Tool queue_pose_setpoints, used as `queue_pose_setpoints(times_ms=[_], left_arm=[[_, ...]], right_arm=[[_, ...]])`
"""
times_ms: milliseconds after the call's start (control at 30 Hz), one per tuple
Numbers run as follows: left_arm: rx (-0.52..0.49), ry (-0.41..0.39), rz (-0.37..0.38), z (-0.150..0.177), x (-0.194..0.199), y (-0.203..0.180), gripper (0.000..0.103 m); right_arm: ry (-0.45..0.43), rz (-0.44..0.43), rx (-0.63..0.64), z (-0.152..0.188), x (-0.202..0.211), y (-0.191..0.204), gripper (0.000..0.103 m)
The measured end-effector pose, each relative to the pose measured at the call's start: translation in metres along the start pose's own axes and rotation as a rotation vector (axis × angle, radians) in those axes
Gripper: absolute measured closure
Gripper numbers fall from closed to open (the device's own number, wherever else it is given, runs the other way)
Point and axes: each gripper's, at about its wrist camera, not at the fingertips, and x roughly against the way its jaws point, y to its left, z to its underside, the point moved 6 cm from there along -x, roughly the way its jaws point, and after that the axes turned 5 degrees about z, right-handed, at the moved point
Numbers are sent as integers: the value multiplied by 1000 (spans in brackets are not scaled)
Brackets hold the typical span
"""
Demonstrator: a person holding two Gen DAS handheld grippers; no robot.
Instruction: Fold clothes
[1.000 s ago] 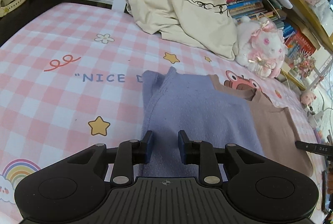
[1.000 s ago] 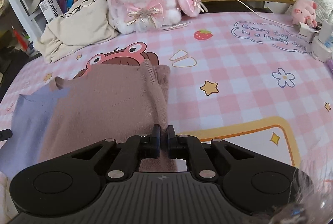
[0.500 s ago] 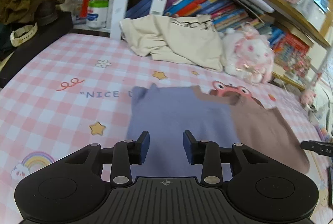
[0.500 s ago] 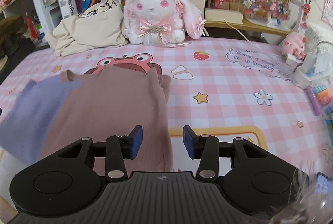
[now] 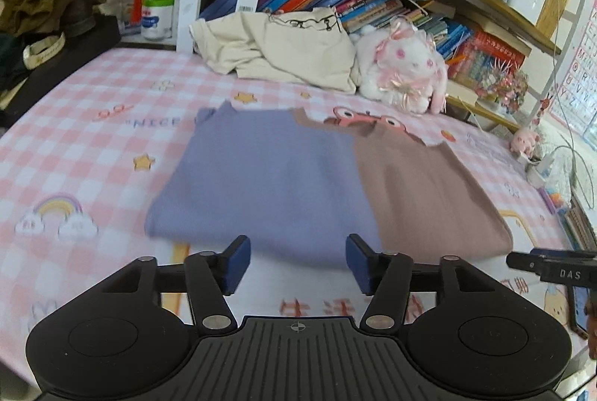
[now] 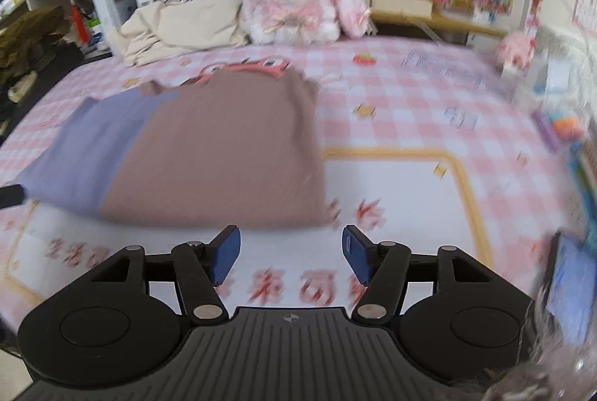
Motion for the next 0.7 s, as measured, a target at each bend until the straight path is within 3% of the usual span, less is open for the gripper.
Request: queue_pose_setpoints(times_ms=[133,500,700], left_arm=[[32,-5,-94,18,6,-9,28],[18,52,-147,41,10,-22,18],[28,81,-115,46,7,-26,15]], right_arm=[[7,-35,22,17,12,13,38],[2,-23,114,38,24,20,28],[4,-1,101,39,25,15,23]])
